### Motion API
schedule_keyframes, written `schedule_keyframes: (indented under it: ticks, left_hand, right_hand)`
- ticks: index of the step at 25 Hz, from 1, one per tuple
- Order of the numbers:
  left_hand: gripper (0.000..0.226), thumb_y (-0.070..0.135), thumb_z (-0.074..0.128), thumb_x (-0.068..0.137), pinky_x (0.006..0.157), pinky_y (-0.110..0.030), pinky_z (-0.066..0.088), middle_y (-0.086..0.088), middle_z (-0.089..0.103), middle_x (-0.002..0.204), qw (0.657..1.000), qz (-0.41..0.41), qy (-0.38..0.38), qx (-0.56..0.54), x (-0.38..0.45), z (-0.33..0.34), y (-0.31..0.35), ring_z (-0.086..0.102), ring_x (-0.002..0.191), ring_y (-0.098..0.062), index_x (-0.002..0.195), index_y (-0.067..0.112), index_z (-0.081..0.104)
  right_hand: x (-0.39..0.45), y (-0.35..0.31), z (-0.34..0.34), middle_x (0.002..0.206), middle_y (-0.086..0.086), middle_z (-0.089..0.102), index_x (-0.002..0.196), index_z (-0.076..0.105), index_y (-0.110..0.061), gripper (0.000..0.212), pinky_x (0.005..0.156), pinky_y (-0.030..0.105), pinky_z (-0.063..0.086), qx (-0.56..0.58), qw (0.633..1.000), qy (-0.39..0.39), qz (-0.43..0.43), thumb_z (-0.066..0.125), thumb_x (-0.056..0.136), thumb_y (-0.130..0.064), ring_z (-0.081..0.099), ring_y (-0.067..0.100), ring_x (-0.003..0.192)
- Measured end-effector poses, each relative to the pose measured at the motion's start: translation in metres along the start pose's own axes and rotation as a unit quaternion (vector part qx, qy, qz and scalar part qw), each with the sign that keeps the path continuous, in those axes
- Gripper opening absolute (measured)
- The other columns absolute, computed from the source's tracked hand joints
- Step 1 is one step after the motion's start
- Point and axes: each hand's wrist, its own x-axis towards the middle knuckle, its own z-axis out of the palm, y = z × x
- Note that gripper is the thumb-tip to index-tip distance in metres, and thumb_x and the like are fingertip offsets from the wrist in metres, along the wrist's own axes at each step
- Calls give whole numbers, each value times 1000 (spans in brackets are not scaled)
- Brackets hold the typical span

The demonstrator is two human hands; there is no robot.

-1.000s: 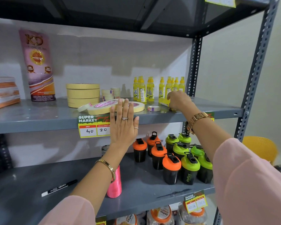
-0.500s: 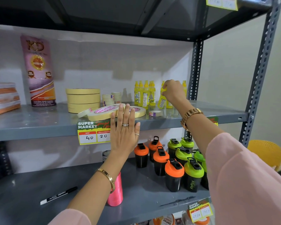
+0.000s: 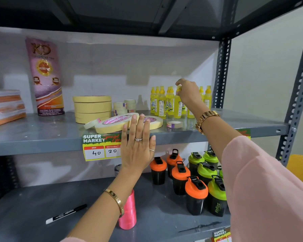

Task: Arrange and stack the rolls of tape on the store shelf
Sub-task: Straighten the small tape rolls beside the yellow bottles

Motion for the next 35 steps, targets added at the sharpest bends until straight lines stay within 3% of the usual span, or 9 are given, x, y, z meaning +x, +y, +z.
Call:
schedule_keyframes:
  ticks: [4,10,15,18,21,26,29,32,35]
  left_hand:
    - [40,27,38,90,109,-45,19,-19,59,124,1000,-3,-9,12,0,1,-1,40,126,-37,121,2,42]
    - [41,27,37,90,107,-46,21,-19,61,121,999,-1,-23,24,0,1,0,47,120,-39,121,1,43]
    - [41,27,38,89,107,-47,21,-18,61,121,999,-2,-29,26,1,-1,0,48,120,-38,120,1,45]
    - [41,27,38,89,107,-47,20,-19,61,120,999,-4,-46,26,3,-5,1,48,120,-39,119,0,47]
    - [44,28,37,90,106,-50,28,-20,59,123,996,-12,-78,29,5,-12,2,47,121,-39,119,-2,53]
    - [48,29,36,90,101,-56,30,-21,54,129,992,-23,-122,17,9,-21,4,45,123,-40,121,-3,53]
    - [51,31,35,90,108,-51,24,-21,49,134,989,-25,-142,16,10,-24,4,40,126,-39,126,-2,49]
    - [54,33,39,91,113,-47,11,-21,41,140,988,-19,-156,-1,6,-28,-1,34,130,-39,133,-2,40]
    - [56,33,45,90,111,-47,16,-20,40,141,986,-19,-165,-5,3,-40,-11,34,130,-38,134,-2,38]
  right_hand:
    - [5,2,5,119,28,62,124,55,1,34,93,47,51,-16,1000,-12,-2,52,90,4,58,40,109]
    - [5,4,9,115,29,63,125,53,2,33,86,50,54,-18,1000,-18,-6,50,92,4,61,40,101]
    - [0,4,4,116,30,62,121,53,6,30,87,47,48,-46,999,11,-9,50,92,4,54,43,111]
    - [-10,2,-1,118,27,59,117,57,4,28,84,42,47,-55,998,30,-23,51,90,6,57,41,106]
    - [-22,-4,-9,119,23,60,115,61,-1,26,86,38,46,-34,999,13,-36,55,91,-7,57,36,107]
    - [-48,-9,-22,90,15,73,93,72,-2,35,71,32,48,14,989,-119,-83,59,88,-34,64,26,84]
    - [-63,-7,-29,61,0,60,81,71,-6,42,55,25,42,23,969,-237,-67,61,83,-47,57,18,60]
    - [-72,-4,-30,60,-11,53,70,70,-18,27,50,22,35,17,958,-279,-64,69,77,-44,48,10,59]
    - [-76,-5,-29,67,-11,58,79,74,-16,21,51,20,35,24,958,-281,-58,74,74,-36,48,6,64]
